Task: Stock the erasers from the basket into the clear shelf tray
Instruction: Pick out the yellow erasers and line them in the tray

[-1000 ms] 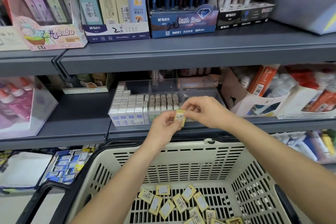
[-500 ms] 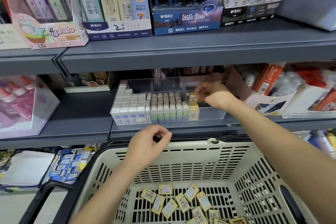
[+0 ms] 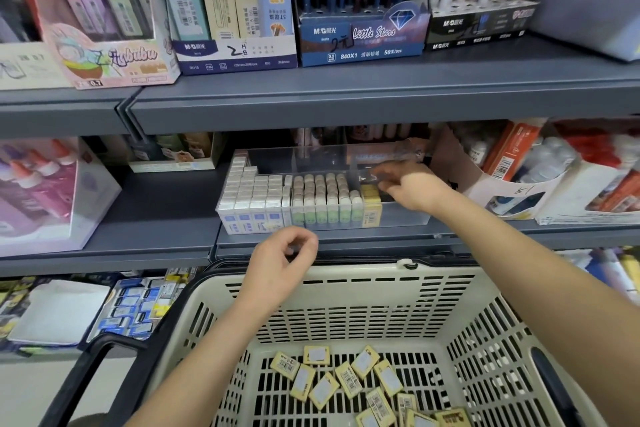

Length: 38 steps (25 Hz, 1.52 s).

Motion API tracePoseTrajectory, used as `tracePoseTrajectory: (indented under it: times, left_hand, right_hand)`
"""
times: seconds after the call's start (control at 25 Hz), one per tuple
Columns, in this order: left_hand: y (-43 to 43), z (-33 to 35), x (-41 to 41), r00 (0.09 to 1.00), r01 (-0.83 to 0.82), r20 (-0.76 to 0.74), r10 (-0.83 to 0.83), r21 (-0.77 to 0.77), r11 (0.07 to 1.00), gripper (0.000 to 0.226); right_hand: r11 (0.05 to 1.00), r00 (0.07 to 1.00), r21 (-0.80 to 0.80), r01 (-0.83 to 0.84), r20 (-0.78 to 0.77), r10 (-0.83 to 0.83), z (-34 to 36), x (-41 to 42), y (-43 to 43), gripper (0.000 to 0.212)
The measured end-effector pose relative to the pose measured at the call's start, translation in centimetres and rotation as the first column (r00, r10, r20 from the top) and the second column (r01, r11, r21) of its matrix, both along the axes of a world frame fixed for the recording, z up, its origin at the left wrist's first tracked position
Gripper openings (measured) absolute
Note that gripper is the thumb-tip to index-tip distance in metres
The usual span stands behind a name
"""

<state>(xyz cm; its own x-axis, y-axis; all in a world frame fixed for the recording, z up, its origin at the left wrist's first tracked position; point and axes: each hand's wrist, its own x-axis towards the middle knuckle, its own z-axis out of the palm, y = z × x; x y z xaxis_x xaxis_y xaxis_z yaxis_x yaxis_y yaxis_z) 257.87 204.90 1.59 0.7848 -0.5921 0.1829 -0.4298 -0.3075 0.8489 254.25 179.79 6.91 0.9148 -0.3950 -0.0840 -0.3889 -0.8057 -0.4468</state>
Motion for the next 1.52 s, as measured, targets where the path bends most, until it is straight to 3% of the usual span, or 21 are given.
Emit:
tracePoseTrajectory:
  times: [0.16, 0.24, 0.32, 0.48, 0.56, 0.68, 0.88, 1.04, 1.16, 1.24, 1.32, 1.4, 1.48, 1.52]
  left_hand:
    - [1.3, 0.2, -2.0, 0.998, -0.064, -0.004, 0.064, -0.226, 0.972, 0.011]
    - [1.4, -0.9, -3.9, 1.0, -0.007, -0.014, 0.004, -0.215, 0.977, 0.01]
    - [1.4, -3.2, -5.3, 0.998, 0.027, -0.05, -0.033, -0.123, 0.992, 0.009]
    - [2.8, -9.1, -4.7, 0.984, 0.048, -0.179, -0.017, 0.17, 0.984, 0.008]
    - [4.2, -11.7, -4.0, 0.968, 0.075, -0.249, 0.02, 0.368, 0.927, 0.012]
    - [6.0, -14.3, -3.7, 0.981, 0.132, -0.196, -0.016, 0.597, 0.792, 0.032]
    - [6.6, -15.7, -3.7, 0.989, 0.149, -0.083, -0.126, 0.65, 0.745, 0.042]
    - [6.8, -16.9, -4.3, 0.972, 0.168, -0.025, -0.235, 0.773, 0.612, 0.046]
    - [6.8, -16.8, -4.3, 0.988, 0.116, -0.039, -0.153, 0.834, 0.539, 0.031]
    - [6.8, -16.4, -4.1, 0.996, 0.092, -0.078, -0.049, 0.812, 0.576, 0.016]
    - [6.3, -15.7, -4.1, 0.978, 0.034, -0.166, 0.124, 0.717, 0.696, 0.016]
    - [5.2, -14.9, -4.0, 0.85, 0.004, -0.446, 0.279, 0.536, 0.845, 0.017]
    - [4.2, -13.8, -4.6, 0.515, 0.005, -0.823, 0.242, 0.285, 0.959, 0.014]
    - [4.0, -13.4, -5.0, 0.344, 0.012, -0.924, 0.166, 0.182, 0.983, 0.016]
  right_hand:
    - [0.995, 0.925, 0.09, 0.044, 0.372, -0.075, 0.2, -5.0, 2.8, 0.025]
    - [0.977, 0.889, 0.21, -0.03, 0.452, -0.069, -1.2, -8.3, 5.3, 0.017]
    - [0.961, 0.922, 0.266, -0.08, 0.387, -0.03, -3.7, -10.9, 7.8, 0.015]
    - [0.961, 0.985, 0.216, -0.17, 0.044, 0.164, -9.8, -12.5, 10.9, 0.02]
    - [0.965, 0.959, 0.16, -0.209, -0.159, 0.234, -12.9, -12.3, 11.7, 0.026]
    - [0.962, 0.904, 0.11, -0.249, -0.33, 0.272, -16.7, -11.7, 12.4, 0.04]
    - [0.911, 0.815, 0.024, -0.412, -0.438, 0.38, -20.6, -11.2, 14.1, 0.058]
    - [0.891, 0.79, -0.053, -0.451, -0.487, 0.371, -21.8, -11.6, 14.3, 0.061]
    - [0.897, 0.788, -0.045, -0.44, -0.498, 0.362, -21.9, -12.2, 14.0, 0.058]
    - [0.941, 0.846, 0.016, -0.337, -0.434, 0.31, -21.5, -12.5, 14.1, 0.061]
    - [0.964, 0.905, 0.112, -0.241, -0.333, 0.265, -20.9, -12.6, 14.6, 0.066]
    - [0.96, 0.945, 0.203, -0.195, -0.221, 0.239, -20.2, -12.4, 15.4, 0.067]
    - [0.947, 0.976, 0.285, -0.15, -0.112, 0.188, -19.4, -11.9, 16.3, 0.059]
    - [0.942, 0.985, 0.311, -0.123, -0.077, 0.154, -19.1, -11.7, 16.7, 0.055]
